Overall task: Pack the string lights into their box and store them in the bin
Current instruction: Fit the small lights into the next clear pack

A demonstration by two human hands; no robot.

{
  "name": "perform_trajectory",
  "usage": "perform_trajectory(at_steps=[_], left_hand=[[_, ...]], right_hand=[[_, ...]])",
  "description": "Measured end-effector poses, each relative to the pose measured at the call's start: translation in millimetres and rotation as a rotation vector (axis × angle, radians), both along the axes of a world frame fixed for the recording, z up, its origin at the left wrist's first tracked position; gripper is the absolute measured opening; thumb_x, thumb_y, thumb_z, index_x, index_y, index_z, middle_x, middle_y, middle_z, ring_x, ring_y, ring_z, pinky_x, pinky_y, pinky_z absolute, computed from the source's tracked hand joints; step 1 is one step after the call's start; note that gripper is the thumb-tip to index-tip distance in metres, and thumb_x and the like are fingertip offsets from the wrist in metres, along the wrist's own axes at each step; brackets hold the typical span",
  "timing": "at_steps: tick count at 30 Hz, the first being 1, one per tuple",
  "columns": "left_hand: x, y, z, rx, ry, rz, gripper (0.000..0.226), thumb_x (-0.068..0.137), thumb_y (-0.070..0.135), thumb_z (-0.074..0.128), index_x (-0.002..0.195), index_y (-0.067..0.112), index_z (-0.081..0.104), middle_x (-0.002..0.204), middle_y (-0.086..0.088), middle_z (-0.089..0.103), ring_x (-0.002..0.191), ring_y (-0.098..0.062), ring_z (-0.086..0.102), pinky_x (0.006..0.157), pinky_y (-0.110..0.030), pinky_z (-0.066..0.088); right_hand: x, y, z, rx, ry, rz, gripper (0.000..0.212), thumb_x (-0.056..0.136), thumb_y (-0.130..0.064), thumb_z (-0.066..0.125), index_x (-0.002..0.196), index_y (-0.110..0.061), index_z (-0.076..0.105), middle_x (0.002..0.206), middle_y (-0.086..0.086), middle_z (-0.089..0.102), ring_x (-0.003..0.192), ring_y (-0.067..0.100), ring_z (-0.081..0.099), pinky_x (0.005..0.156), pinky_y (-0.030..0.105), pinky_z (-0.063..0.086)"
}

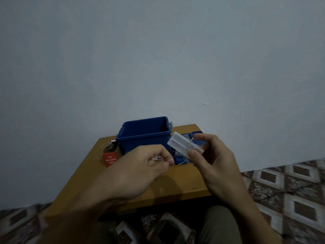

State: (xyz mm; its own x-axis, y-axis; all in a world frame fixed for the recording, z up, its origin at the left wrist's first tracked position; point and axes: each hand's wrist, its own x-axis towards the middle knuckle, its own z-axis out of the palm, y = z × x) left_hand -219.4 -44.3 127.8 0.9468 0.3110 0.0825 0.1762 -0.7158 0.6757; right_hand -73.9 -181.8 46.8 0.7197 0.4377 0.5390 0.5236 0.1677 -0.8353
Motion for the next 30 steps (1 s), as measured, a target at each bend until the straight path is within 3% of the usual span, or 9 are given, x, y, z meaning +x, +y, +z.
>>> perform_trajectory(at_steps=[6,12,14,17,20,23,25,27,30], left_hand=[[-4.6,-0.1,7.4,0.319,-0.156,-0.083,0.013,0.096,0.044,0.055,0.088,0.038,0.063,0.074,0.006,0.062,0.067,-0.011,0.056,0.064,-0.042,0.05],[7.1,10.1,19.2,0.683,-0.334,-0.161,0.014,0.094,0.045,0.05,0.089,0.04,0.063,0.086,0.02,0.054,0.08,-0.001,0.054,0.066,-0.022,0.041],[13.1,17.5,21.5,0.685,-0.346,-0.191,0.012,0.092,0.043,0.055,0.089,0.04,0.066,0.087,0.021,0.056,0.081,-0.001,0.055,0.066,-0.02,0.04],[20.9,28.3,25.0,0.568,-0.271,-0.209,0.007,0.093,0.035,0.067,0.088,0.035,0.072,0.084,0.02,0.062,0.082,0.001,0.058,0.067,-0.019,0.041],[26.7,36.6,31.9,0.229,-0.092,-0.277,0.005,0.088,0.026,0.073,0.088,0.023,0.077,0.083,0.016,0.071,0.082,0.002,0.065,0.067,-0.015,0.047],[30.8,44.2,29.0,-0.059,0.047,-0.321,0.009,0.085,0.025,0.072,0.082,0.019,0.078,0.078,0.003,0.072,0.071,-0.009,0.063,0.06,-0.023,0.045],[33.4,46.0,16.8,-0.216,0.055,-0.297,0.011,0.082,0.027,0.071,0.077,0.02,0.077,0.069,-0.004,0.064,0.057,-0.019,0.047,0.05,-0.028,0.032],[34.0,44.0,0.8,-0.347,0.013,-0.253,0.009,0.081,0.025,0.069,0.077,0.02,0.076,0.061,-0.004,0.055,0.048,-0.016,0.035,0.044,-0.027,0.023],[32.6,33.8,-24.2,-0.507,-0.099,-0.215,0.01,0.091,0.022,0.063,0.095,0.019,0.071,0.059,0.0,0.048,0.045,-0.011,0.026,0.044,-0.025,0.018]], right_hand=[[-4.5,-1.4,3.3,-0.103,-0.019,0.057,0.02,0.091,-0.022,0.071,0.106,-0.032,0.061,0.089,-0.008,0.068,0.08,0.007,0.066,0.07,0.027,0.054],[-11.1,-7.1,9.7,-0.227,-0.099,0.184,0.014,0.093,-0.026,0.069,0.104,-0.031,0.062,0.09,-0.013,0.07,0.077,0.007,0.066,0.068,0.025,0.055],[-11.5,-7.4,10.0,-0.227,-0.067,0.261,0.012,0.094,-0.028,0.069,0.104,-0.029,0.064,0.092,-0.006,0.071,0.08,0.012,0.068,0.074,0.036,0.058],[-10.1,-10.2,11.4,-0.202,0.007,0.398,0.017,0.087,-0.036,0.071,0.102,-0.029,0.066,0.095,0.004,0.071,0.086,0.026,0.068,0.078,0.048,0.057],[-7.7,-15.4,13.8,-0.176,0.084,0.542,0.019,0.085,-0.032,0.074,0.102,-0.026,0.068,0.095,0.009,0.07,0.084,0.026,0.066,0.075,0.039,0.057],[-7.4,-17.6,14.9,-0.107,0.167,0.641,0.019,0.085,-0.023,0.075,0.102,-0.018,0.069,0.095,0.006,0.071,0.084,0.02,0.067,0.075,0.03,0.056],[-7.9,-17.4,14.9,-0.059,0.196,0.648,0.018,0.084,-0.023,0.078,0.099,-0.019,0.07,0.096,0.008,0.072,0.085,0.022,0.068,0.075,0.03,0.056],[-7.0,-16.8,14.3,-0.018,0.207,0.615,0.016,0.082,-0.024,0.078,0.096,-0.022,0.072,0.098,0.008,0.072,0.087,0.024,0.068,0.075,0.032,0.057],[-3.0,-15.2,10.5,0.038,0.24,0.526,0.021,0.079,-0.025,0.076,0.098,-0.018,0.072,0.097,0.008,0.073,0.086,0.025,0.068,0.074,0.032,0.056]])
